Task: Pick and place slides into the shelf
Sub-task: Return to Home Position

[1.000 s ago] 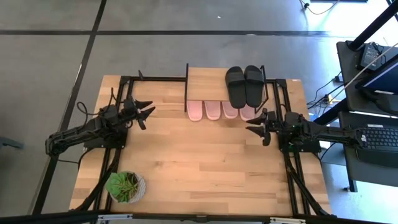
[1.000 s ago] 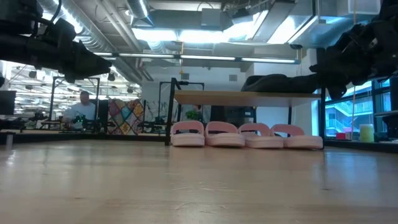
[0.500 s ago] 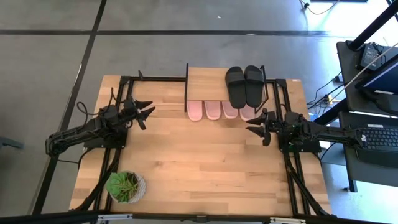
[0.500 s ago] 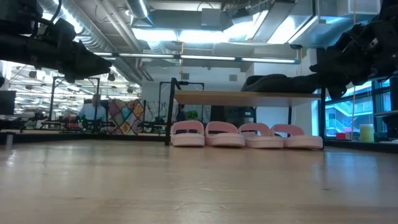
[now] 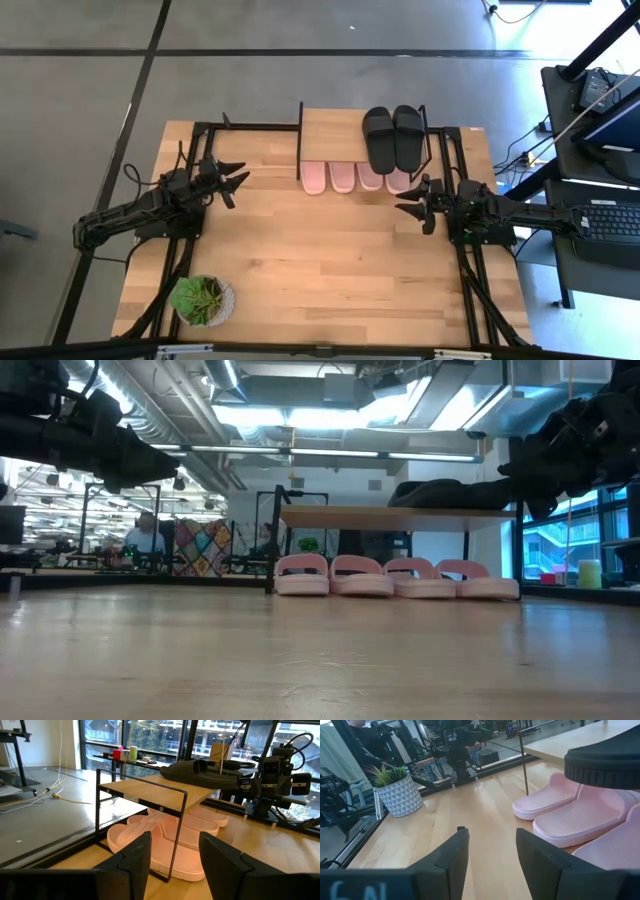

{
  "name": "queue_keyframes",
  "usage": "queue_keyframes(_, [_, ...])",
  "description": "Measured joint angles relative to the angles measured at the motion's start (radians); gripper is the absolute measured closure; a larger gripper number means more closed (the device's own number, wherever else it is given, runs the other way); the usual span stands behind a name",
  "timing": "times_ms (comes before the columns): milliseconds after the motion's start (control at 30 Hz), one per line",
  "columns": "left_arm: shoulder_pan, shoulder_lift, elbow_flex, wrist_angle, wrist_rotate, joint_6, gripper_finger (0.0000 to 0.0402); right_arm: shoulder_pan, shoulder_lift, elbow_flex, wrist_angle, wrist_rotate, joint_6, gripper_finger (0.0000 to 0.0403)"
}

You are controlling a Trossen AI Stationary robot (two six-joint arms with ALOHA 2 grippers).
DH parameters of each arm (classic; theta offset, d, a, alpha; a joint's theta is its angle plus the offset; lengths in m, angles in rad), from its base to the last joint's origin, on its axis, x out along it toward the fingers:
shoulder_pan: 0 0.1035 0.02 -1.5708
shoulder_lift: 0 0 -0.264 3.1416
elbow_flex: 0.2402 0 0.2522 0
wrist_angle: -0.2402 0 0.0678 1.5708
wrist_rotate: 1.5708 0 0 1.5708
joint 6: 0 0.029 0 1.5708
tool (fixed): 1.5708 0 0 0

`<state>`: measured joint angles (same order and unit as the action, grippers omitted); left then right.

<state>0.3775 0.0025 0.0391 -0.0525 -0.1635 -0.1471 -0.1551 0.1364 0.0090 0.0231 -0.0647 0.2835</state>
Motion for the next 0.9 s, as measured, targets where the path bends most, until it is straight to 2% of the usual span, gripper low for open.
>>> queue_keyframes(267, [0.0,0.0,0.0,0.0,0.0,0.0,0.0244,-0.005,0.005,0.0,0.0,-0.001,-0.001,0.0237])
queue_keyframes(600, [0.0,0.0,0.0,0.0,0.0,0.0,0.0244,-0.146,0.005,0.0,0.0,0.0,-0.001,0.0237])
queue_keyframes(900, [0.0,0.0,0.0,0.0,0.0,0.0,0.0244,-0.198,-0.054,0.0,0.0,0.002,0.001,0.0237])
